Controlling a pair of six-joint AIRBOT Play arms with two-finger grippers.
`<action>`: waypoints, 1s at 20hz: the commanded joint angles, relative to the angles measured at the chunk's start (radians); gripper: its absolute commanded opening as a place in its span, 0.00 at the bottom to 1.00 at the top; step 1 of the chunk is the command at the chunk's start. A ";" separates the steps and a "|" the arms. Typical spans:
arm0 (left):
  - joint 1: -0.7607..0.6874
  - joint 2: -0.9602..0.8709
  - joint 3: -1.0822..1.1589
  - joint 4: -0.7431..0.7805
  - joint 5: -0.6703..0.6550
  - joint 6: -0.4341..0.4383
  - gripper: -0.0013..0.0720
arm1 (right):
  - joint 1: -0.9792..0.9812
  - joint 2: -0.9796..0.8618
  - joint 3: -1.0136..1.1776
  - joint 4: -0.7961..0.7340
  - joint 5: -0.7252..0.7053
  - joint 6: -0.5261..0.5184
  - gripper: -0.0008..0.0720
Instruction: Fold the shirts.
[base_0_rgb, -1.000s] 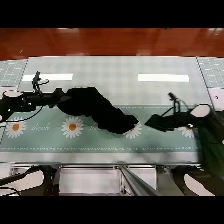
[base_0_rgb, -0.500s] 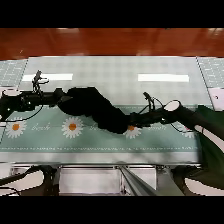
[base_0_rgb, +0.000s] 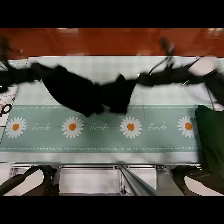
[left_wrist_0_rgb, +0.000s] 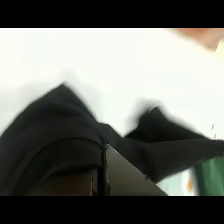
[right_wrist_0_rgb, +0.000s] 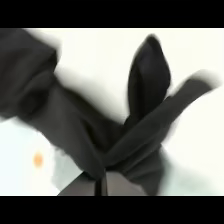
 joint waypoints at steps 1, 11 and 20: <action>0.018 0.168 0.219 -0.032 -0.020 -0.013 0.05 | -0.060 0.118 0.353 -0.228 0.108 0.090 0.05; 0.144 0.629 0.401 0.140 -0.117 -0.128 0.05 | -0.060 0.526 0.494 -0.517 0.389 0.181 0.05; 0.132 0.632 -0.147 0.185 -0.200 -0.180 0.05 | -0.057 0.564 -0.105 -0.182 0.288 0.148 0.05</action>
